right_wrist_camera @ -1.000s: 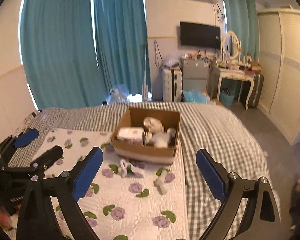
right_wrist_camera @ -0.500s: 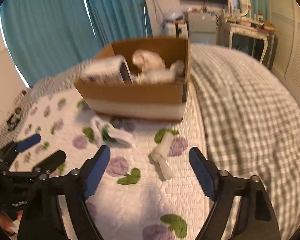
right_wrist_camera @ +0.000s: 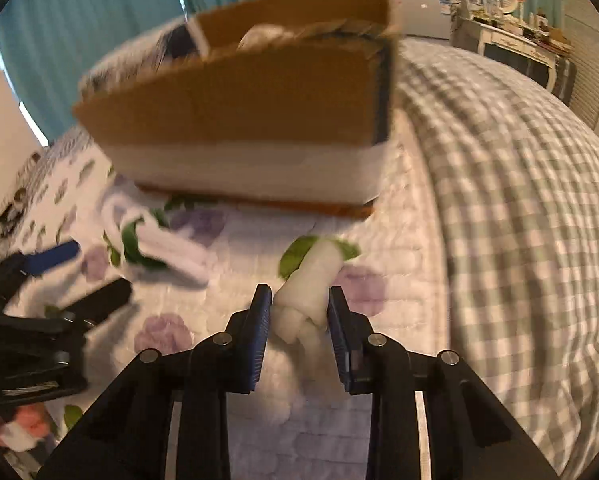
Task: Organize soft objects
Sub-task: 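Grasp the white pipe-cleaner toy with the left tool while the right tool grasps the white plastic item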
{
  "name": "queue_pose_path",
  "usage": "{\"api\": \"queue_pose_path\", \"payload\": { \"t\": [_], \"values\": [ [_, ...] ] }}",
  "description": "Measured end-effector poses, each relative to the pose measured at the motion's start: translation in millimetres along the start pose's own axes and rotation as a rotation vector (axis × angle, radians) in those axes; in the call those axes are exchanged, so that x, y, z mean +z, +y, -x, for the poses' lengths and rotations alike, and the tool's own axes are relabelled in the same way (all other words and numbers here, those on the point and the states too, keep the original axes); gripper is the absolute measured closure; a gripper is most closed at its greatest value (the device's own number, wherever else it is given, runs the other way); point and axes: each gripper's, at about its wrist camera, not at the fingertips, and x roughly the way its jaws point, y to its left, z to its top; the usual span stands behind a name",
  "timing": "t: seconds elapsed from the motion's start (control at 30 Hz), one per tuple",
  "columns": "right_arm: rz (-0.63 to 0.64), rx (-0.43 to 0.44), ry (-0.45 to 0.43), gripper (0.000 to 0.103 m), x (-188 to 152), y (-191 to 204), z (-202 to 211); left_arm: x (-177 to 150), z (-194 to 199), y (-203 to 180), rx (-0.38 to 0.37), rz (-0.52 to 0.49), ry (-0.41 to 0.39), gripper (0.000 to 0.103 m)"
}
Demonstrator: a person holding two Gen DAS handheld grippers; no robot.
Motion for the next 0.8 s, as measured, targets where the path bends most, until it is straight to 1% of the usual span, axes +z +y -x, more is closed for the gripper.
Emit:
{"api": "queue_pose_path", "payload": {
  "t": [0.03,0.07,0.2,0.3,0.4,0.43,0.5,0.57,0.6,0.63,0.67,0.7,0.73,0.8],
  "values": [
    [0.001,-0.010,-0.015,0.075,1.7,-2.9,4.2,1.1,-1.3,-2.5,-0.002,0.002,0.003,0.011],
    [-0.009,-0.012,-0.029,0.075,4.0,-7.0,8.4,2.6,-3.8,-5.2,-0.019,0.013,0.003,0.011],
    [-0.051,0.013,-0.059,0.075,9.3,-18.9,16.9,9.3,-14.7,-12.3,-0.094,0.047,0.029,0.011],
    [-0.052,0.014,-0.053,0.074,7.6,-18.3,12.2,12.3,-22.6,-18.3,-0.085,0.042,0.031,0.011],
    [-0.067,0.024,-0.038,0.074,5.6,-20.8,11.5,12.8,-26.0,-21.8,-0.111,0.054,0.049,0.011],
    [-0.068,0.023,-0.034,0.074,5.2,-22.0,10.9,13.2,-26.5,-22.9,-0.111,0.050,0.048,0.011],
    [-0.066,0.018,-0.028,0.074,3.9,-21.9,9.7,14.7,-29.1,-25.1,-0.084,0.037,0.043,0.013],
    [-0.065,0.018,-0.028,0.074,3.5,-22.3,10.8,17.0,-33.2,-23.3,-0.088,0.045,0.045,0.014],
    [-0.062,0.017,-0.028,0.074,3.0,-21.0,10.4,17.5,-34.1,-20.5,-0.100,0.054,0.040,0.018],
    [-0.060,0.015,-0.026,0.074,2.6,-20.4,10.6,17.2,-34.3,-17.3,-0.107,0.059,0.036,0.028],
    [-0.057,0.013,-0.024,0.074,2.0,-19.5,10.6,17.0,-35.1,-15.1,-0.112,0.057,0.041,0.033],
    [-0.057,0.012,-0.022,0.074,1.1,-18.9,10.6,17.3,-35.2,-12.3,-0.118,0.052,0.043,0.034],
    [-0.058,0.011,-0.021,0.074,0.0,-18.4,11.0,16.3,-32.2,-11.1,-0.125,0.041,0.041,0.041],
    [-0.059,0.009,-0.019,0.074,-2.6,-16.8,13.1,14.4,-26.7,-8.7,-0.128,0.018,0.039,0.043]
  ]
}}
